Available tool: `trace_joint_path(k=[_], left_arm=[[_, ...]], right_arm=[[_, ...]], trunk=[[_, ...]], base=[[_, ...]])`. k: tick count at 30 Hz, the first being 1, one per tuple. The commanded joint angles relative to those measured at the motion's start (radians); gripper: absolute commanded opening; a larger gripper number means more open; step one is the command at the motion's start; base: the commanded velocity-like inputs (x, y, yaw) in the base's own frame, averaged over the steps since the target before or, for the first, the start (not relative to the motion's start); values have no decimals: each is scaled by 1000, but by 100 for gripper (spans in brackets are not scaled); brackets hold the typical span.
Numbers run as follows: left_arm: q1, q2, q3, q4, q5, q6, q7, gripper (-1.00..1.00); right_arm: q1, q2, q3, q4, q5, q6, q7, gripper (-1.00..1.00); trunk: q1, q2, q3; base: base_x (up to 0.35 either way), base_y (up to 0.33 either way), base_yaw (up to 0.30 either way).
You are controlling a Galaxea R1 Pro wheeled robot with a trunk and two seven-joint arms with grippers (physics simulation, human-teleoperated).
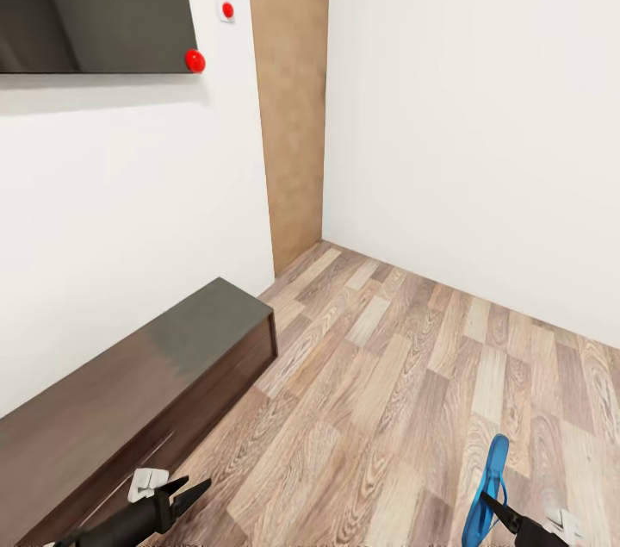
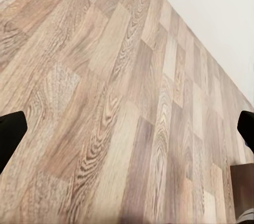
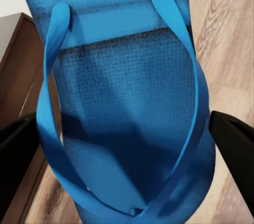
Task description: In the bedroom, move the book from the bed onto either nightstand, and place the two sandals side by side next to the bed.
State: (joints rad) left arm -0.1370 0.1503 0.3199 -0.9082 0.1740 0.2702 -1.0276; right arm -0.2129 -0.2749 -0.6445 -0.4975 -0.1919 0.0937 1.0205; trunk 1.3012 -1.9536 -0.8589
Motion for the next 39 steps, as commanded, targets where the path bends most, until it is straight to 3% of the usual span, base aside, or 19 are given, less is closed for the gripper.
trace_joint_path(k=[1, 13, 39], left_arm=[[-1, 0, 1, 0, 5, 10, -3, 100], [-1, 0, 1, 0, 5, 10, -3, 100], [0, 0, 0, 2, 6, 9, -3, 100]], right_arm=[[-1, 0, -3, 0, -6, 10, 6, -100], [-1, 0, -3, 0, -6, 10, 6, -100], [0, 0, -1, 2, -6, 9, 6, -100]], trunk=[[0, 0, -2], [0, 0, -19], [0, 0, -20]], base=[[0, 0, 0], [0, 0, 0], [0, 0, 0]])
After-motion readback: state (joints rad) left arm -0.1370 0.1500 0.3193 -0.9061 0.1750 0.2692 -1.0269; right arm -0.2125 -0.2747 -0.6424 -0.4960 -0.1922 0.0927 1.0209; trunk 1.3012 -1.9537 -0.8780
